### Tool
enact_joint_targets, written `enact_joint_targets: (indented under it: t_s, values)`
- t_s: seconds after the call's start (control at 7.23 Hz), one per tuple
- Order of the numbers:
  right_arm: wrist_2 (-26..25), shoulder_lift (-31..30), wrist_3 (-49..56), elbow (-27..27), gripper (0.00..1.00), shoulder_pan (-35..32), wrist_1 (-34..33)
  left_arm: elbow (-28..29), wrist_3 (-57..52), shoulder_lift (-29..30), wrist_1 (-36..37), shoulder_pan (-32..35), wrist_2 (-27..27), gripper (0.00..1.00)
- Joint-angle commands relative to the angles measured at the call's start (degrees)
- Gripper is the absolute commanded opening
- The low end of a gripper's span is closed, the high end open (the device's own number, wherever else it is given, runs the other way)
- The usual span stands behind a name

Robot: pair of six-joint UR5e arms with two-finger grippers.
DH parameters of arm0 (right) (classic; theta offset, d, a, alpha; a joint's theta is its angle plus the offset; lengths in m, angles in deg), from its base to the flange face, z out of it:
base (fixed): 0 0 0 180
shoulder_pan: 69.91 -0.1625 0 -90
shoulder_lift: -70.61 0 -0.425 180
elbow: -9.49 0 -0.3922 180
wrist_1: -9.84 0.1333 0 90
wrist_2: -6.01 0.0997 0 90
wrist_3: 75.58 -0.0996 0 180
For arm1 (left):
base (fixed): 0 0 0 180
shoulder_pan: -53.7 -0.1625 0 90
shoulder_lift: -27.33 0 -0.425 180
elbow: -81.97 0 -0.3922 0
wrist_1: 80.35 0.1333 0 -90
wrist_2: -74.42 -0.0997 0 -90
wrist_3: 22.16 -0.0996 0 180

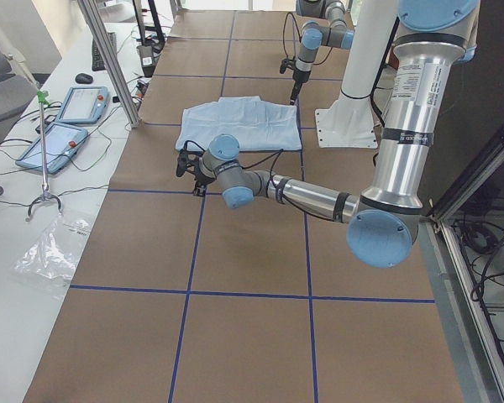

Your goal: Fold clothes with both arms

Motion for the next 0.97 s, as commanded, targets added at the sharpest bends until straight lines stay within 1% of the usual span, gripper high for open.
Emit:
enact_joint_targets:
  t_s: [0.0, 0.14, 0.28, 0.41, 0.83]
  values:
    - [-1.5, 0.1, -21.3, 2.9, 0.97, 0.3, 5.1, 0.0, 0.1, 0.1, 0.0, -0.1, 0.0, 0.55]
    - [-2.4, 0.1, -25.8, 3.4, 0.92, 0.2, 5.5, 0.5, 0.2, 0.1, -0.1, -0.3, -0.1, 0.57]
    - [-2.4, 0.1, -27.4, 3.5, 0.92, 0.2, 5.5, 0.0, 0.3, 0.2, -0.1, -0.3, 0.0, 0.58]
    - [-2.4, 0.1, -29.5, 3.5, 0.89, 0.2, 5.5, -0.1, 0.3, 0.1, -0.1, -0.3, -0.2, 0.58]
    - [-2.4, 0.1, -29.4, 4.4, 0.89, -0.2, 5.5, -0.2, 0.3, 0.1, -0.2, -0.2, -0.4, 0.58]
